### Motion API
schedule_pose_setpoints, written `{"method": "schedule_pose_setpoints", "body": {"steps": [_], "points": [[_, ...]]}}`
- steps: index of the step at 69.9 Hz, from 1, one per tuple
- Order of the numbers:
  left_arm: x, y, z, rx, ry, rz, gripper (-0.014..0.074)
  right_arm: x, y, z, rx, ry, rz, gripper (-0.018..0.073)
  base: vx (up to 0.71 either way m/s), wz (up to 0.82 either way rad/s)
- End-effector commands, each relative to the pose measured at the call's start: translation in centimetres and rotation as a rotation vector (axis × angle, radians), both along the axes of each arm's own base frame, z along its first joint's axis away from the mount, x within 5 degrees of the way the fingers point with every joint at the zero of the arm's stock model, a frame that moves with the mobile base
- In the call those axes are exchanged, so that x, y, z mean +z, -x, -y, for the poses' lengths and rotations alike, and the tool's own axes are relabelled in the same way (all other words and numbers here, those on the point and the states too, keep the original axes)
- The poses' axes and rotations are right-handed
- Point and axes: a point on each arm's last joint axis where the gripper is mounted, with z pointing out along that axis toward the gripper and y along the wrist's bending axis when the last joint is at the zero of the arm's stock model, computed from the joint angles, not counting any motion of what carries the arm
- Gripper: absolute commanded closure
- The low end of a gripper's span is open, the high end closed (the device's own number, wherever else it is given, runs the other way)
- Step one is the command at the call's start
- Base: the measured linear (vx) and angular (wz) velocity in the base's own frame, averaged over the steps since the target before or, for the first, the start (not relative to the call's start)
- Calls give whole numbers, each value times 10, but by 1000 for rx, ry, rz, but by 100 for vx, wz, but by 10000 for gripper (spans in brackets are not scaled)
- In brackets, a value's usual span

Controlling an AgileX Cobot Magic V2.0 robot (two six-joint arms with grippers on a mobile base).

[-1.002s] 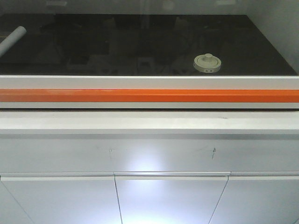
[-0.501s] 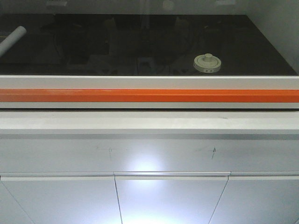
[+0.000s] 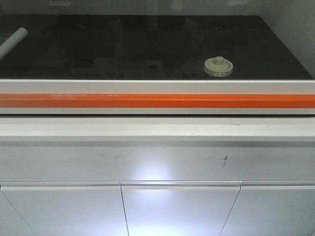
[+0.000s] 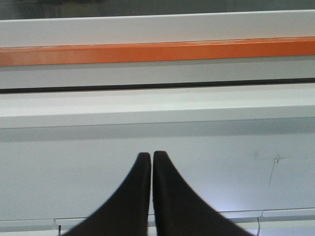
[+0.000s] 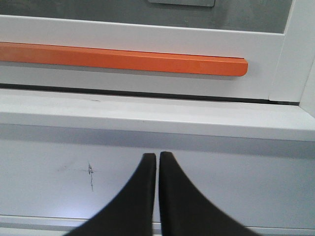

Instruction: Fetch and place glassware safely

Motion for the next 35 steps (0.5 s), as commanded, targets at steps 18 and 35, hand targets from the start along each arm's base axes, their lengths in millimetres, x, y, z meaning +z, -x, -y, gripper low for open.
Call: {"method": "schedule_pose_setpoints", "body": {"steps": [18,35], "points": [[-1,-1,0,-2,11,69,603,2,0,0,-5,30,70,566,0,0],[4,-1,0,0,11,124,603,3,0,0,-5,25,83,565,0,0]]}}
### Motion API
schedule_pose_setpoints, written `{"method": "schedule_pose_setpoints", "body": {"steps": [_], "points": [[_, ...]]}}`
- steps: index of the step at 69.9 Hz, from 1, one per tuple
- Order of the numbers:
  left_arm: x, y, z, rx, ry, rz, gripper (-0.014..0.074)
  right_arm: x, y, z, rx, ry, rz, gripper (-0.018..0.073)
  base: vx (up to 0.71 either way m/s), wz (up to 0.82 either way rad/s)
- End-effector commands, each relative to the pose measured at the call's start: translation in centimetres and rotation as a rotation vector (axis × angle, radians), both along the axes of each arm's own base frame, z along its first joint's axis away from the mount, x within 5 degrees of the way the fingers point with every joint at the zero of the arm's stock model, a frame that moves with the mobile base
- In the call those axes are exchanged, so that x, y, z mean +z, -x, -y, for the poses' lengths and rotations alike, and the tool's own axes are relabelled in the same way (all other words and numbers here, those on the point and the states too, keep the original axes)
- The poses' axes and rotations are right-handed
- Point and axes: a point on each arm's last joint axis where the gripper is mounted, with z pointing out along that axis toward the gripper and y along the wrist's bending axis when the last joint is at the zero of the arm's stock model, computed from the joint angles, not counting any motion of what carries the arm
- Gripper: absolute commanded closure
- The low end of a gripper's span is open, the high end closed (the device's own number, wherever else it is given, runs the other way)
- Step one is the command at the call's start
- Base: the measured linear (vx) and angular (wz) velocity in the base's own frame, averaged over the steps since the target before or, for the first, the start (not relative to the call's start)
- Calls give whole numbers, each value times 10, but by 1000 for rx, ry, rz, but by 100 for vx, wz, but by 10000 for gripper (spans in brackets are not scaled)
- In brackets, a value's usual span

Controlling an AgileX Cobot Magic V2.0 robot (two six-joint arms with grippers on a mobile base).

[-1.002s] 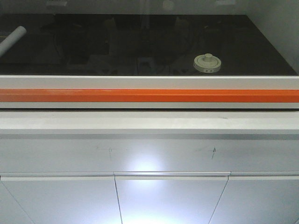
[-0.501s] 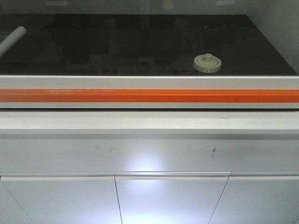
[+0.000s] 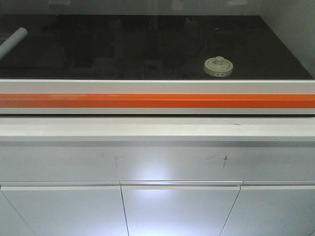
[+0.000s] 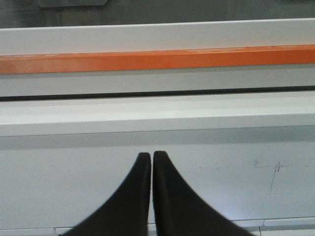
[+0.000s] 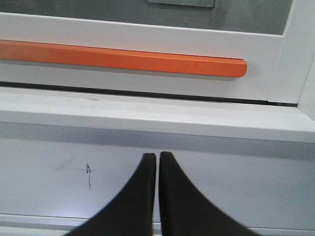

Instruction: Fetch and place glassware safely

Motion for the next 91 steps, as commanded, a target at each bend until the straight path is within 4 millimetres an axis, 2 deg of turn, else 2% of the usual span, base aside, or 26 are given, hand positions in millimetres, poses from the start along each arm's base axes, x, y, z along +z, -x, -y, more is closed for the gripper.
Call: {"method": "schedule_pose_setpoints", "body": {"steps": [1,16,26,36,46,54,62,68,72,83,91], "points": [[2,0,0,-1,11,101,603,3,0,0,-4,10,87,565,0,0],[19,1,-1,6,11,254,603,18,1,0,-3,6,247,563,0,0],[43,6,-1,10,10,391,603,42,5,0,-3,11,372,563,0,0],[83,14,-1,9,9,482,603,81,13,0,-3,15,463,563,0,0],[133,14,-1,7,7,521,603,125,13,0,-3,17,508,563,0,0],[175,1,-1,7,7,521,603,157,4,0,-3,17,511,563,0,0],[203,-21,-1,6,8,480,603,184,-14,1,-3,16,492,563,0,0],[214,-43,-1,5,9,412,603,194,-33,2,-3,15,451,563,0,0],[214,-60,-2,4,10,346,603,195,-47,2,-3,14,428,563,0,0],[201,-93,-2,3,11,206,603,187,-82,4,-3,-7,395,563,0,0],[192,-108,-2,3,13,148,603,171,-104,5,-2,-78,278,563,0,0]]}}
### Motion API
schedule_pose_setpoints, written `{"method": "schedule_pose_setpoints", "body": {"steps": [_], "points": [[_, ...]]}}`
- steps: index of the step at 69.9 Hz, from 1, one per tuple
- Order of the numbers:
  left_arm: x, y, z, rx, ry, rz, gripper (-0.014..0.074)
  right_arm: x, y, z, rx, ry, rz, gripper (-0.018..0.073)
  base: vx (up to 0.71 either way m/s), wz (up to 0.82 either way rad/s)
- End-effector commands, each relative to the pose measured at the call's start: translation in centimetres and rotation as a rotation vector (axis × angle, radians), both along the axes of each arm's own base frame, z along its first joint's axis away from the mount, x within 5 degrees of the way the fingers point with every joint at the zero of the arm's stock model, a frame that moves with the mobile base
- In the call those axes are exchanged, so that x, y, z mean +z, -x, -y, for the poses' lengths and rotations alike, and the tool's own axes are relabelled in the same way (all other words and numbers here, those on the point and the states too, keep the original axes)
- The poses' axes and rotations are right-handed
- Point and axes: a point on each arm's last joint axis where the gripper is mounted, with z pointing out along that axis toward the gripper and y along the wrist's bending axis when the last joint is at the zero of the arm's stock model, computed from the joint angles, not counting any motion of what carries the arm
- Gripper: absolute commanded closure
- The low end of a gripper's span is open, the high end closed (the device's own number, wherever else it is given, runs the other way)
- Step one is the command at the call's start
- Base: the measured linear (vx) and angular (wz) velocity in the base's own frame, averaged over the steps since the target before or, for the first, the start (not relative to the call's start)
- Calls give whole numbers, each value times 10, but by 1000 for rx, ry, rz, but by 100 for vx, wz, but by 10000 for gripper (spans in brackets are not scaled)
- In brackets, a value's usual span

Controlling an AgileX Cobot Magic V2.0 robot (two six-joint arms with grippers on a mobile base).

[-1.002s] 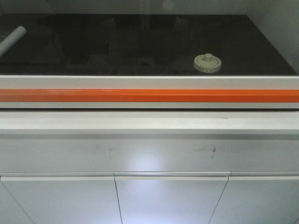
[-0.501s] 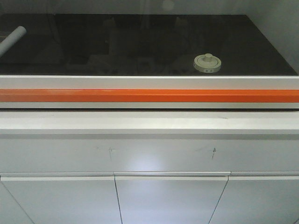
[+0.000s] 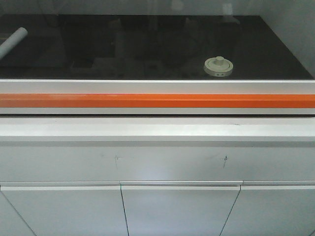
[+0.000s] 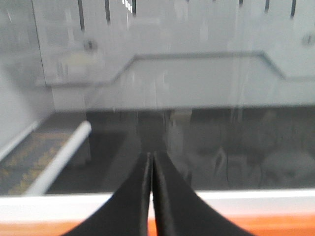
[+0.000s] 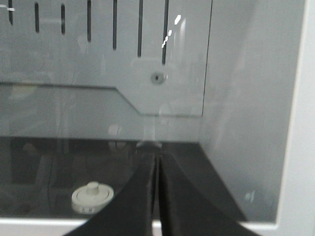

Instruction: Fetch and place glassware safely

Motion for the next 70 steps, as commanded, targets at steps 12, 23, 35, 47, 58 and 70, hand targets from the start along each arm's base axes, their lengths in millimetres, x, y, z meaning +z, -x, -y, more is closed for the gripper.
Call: {"method": "schedule_pose_setpoints", "body": {"steps": [12,23,35,47,58,70], "points": [[-7,-27,1,-6,12,-79,603,-17,-22,2,-2,-93,-201,563,0,0],[-31,-34,1,-6,18,-176,603,-27,-22,2,-5,-106,-273,563,0,0],[-66,-29,1,-3,13,-73,603,-50,-18,1,-2,-96,-218,563,0,0],[-92,-19,4,-14,-5,36,603,-76,-15,-1,29,-29,-70,560,0,0],[-103,-12,6,-33,-43,92,603,-97,-21,-6,74,10,-19,560,0,0],[-105,-14,9,-67,-94,93,603,-112,-36,-7,93,10,-48,560,0,0]]}}
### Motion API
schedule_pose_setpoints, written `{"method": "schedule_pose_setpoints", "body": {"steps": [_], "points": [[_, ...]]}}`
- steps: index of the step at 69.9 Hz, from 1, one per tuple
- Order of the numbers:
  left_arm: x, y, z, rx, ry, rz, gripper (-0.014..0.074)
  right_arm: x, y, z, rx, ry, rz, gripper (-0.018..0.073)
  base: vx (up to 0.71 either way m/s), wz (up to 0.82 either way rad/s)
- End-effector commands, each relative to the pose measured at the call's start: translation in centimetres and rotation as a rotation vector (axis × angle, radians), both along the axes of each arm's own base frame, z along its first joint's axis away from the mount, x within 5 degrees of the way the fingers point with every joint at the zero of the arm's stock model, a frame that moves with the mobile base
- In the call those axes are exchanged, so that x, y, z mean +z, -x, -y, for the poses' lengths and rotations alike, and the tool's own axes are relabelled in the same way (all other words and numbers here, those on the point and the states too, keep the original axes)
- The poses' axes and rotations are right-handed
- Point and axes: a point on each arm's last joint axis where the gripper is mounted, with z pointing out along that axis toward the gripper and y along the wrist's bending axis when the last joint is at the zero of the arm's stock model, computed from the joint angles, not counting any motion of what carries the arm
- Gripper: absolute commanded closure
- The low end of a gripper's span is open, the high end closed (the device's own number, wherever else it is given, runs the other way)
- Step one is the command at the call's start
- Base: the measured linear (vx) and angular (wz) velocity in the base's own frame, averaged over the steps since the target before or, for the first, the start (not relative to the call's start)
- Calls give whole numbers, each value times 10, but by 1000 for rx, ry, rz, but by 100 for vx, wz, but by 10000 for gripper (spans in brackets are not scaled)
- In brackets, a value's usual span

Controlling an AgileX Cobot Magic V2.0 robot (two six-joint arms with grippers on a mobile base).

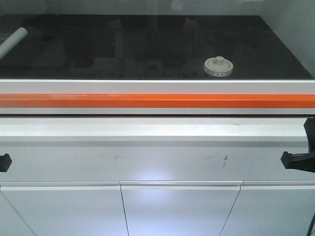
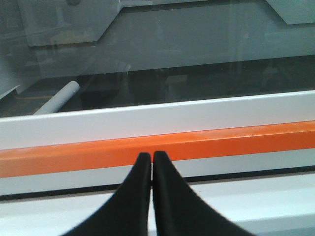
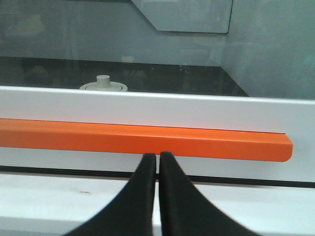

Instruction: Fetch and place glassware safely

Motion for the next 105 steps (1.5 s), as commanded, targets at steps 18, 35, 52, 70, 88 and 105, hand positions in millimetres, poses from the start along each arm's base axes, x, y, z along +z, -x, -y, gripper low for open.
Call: {"method": "schedule_pose_setpoints", "body": {"steps": [18,35,52,70,88,105], "points": [[7,-16,7,-64,-52,125,603,-10,-30,-3,53,-9,150,560,0,0],[8,-20,8,-70,-46,180,603,-19,-52,-4,71,-5,118,560,0,0],[8,-20,8,-70,-45,183,603,-19,-78,-5,94,22,67,560,0,0],[8,-20,7,-68,-44,183,603,-27,-87,-4,93,21,30,560,0,0],[8,-20,7,-68,-44,183,603,-39,-91,-4,92,13,-5,560,0,0],[8,-20,7,-68,-44,183,603,-48,-102,-4,95,7,-11,560,0,0]]}}
